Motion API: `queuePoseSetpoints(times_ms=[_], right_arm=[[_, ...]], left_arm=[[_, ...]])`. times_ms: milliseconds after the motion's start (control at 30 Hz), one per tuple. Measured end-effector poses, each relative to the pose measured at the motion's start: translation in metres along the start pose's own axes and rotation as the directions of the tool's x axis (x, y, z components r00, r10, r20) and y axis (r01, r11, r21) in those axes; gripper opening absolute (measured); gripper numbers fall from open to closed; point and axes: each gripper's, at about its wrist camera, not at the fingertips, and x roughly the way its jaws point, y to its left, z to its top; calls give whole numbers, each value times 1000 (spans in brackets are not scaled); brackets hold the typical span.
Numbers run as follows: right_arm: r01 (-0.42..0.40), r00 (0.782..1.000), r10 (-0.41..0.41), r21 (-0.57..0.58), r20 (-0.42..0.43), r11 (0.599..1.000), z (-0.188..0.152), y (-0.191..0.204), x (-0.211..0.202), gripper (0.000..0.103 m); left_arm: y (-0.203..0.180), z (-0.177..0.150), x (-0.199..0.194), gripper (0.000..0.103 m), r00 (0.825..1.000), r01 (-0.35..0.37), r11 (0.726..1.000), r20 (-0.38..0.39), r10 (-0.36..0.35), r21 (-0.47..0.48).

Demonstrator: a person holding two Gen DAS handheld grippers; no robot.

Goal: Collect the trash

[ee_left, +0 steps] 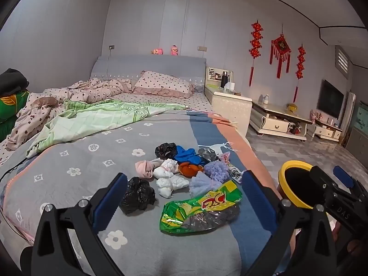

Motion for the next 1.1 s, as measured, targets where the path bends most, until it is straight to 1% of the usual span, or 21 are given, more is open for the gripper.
queuePoseSetpoints(times_ms=[233, 300, 433, 1100], right_arm=[[-2, 1000, 2, -1, -1, 1000, 0, 2, 0, 95], [-2, 1000, 2, -2, -1, 1000, -1, 3, -1, 95], [-1, 1000, 1, 4, -6, 1000, 0, 0, 1, 95], [-1, 1000, 1, 5, -12, 1000, 0, 0, 2, 95]], left_arm=[[1, 0, 0, 96, 1000, -10, 1000, 7, 10, -10], [1, -1, -7, 96, 1000, -13, 1000, 6, 13, -16], [2, 4, -4, 96, 1000, -12, 1000, -1, 12, -20], [4, 3, -5, 96, 1000, -10, 1000, 4, 10, -27]])
